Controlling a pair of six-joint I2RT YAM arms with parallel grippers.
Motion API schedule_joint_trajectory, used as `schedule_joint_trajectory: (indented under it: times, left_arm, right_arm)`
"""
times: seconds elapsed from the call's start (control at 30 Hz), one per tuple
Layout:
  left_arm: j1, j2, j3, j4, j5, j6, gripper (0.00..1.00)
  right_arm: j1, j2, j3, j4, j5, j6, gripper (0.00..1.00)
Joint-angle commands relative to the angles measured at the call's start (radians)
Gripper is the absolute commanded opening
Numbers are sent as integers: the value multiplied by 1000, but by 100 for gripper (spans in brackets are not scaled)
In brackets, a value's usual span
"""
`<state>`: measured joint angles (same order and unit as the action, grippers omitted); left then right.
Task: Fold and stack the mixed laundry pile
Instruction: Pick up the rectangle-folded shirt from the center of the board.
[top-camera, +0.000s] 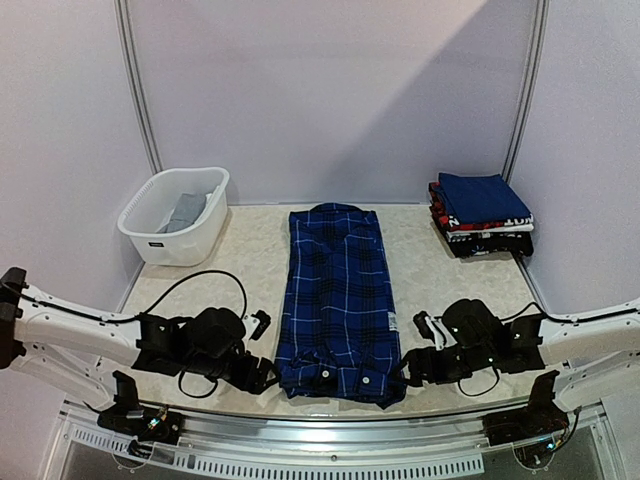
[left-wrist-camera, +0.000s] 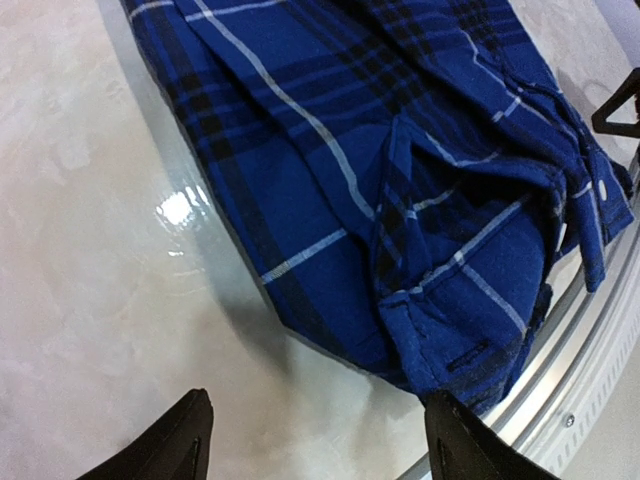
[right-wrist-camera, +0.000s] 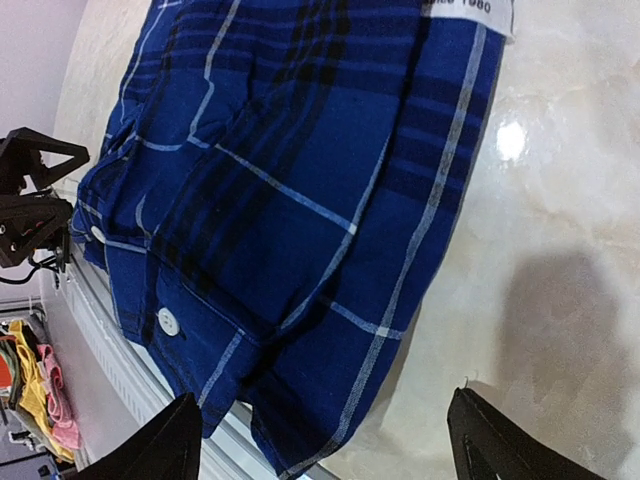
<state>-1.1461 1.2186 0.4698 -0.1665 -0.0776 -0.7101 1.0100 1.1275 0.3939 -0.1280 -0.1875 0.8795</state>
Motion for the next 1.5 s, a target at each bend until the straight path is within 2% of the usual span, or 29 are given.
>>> schedule_joint_trajectory:
  times: [0.0, 0.17, 0.3, 0.5, 0.8, 1.13, 1.37, 1.47]
  left_arm:
    - [-17, 38, -33, 128, 70, -38, 74]
    - [-17, 125, -55, 264, 131, -76, 72]
    - [-17, 183, -67, 354, 171, -110, 70]
    - [-17, 185, -76, 333, 136, -129, 61]
    - [-17, 7, -126, 274, 45, -155, 74]
    - [-17, 98, -132, 412, 87, -160, 75]
    - [-17, 196, -129, 481, 108, -177, 64]
    - [-17, 251, -125, 522, 117, -185, 50]
  right_arm:
    - [7, 38, -25, 97, -70, 51, 85]
    - [7, 106, -39, 190, -111, 70, 78]
    - [8, 137, -35, 193, -119, 67, 67]
    - [8, 160, -38, 203, -118, 65, 52]
    - [7, 177, -39, 211, -107, 64, 53]
    - [7, 185, -34, 206, -94, 57, 53]
    - [7, 213, -30, 218, -96, 48, 52]
    - [6, 222, -30, 223, -97, 45, 50]
